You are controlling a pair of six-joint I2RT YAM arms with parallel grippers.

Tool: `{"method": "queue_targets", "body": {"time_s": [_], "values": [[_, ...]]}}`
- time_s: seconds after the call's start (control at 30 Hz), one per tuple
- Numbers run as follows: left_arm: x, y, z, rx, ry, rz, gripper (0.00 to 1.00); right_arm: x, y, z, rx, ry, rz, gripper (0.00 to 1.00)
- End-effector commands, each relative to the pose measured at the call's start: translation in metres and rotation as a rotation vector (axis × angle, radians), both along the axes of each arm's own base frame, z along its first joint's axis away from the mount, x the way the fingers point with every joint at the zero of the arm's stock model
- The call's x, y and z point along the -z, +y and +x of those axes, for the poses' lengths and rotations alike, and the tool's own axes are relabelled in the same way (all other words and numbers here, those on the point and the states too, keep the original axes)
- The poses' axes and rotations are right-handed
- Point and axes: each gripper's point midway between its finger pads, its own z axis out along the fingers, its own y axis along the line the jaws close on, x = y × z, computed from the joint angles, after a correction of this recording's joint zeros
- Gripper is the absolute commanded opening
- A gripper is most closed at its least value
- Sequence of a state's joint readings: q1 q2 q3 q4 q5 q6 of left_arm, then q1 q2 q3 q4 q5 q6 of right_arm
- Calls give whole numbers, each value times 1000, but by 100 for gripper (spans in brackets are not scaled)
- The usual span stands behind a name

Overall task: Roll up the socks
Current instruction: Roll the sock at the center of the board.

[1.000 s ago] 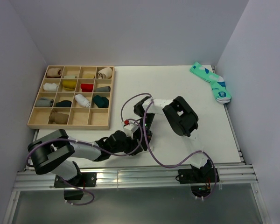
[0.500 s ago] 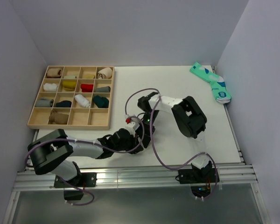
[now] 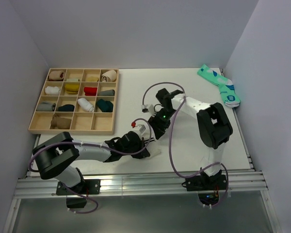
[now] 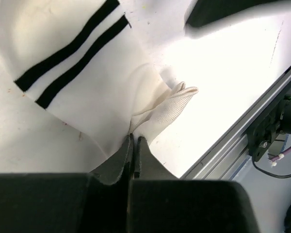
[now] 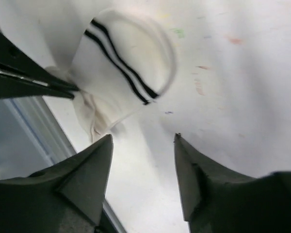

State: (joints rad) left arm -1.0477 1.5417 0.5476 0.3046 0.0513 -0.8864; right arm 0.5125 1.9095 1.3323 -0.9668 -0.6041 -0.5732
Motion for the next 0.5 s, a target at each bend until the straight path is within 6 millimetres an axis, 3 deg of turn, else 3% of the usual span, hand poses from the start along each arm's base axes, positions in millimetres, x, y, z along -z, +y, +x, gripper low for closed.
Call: {"method": "queue_targets", "body": {"time_s": [0.0,0.1,0.27,0.4,0.47], "values": [[15,6,-12,19,75,69,0,-24,-4,27,85,-123,57,59],[15,3,-13,19,94,76,0,-35,-13,36,123,-178,76,52],[18,5,-20,19,191,133,0,-57,-29,40,148,-299,129,30],[16,8,-32,22,341,134,0,-70,-43,35,80,-447,174,31],[11,8,-38,32,435,95,0,-66,-44,27,49,-493,201,34]]}}
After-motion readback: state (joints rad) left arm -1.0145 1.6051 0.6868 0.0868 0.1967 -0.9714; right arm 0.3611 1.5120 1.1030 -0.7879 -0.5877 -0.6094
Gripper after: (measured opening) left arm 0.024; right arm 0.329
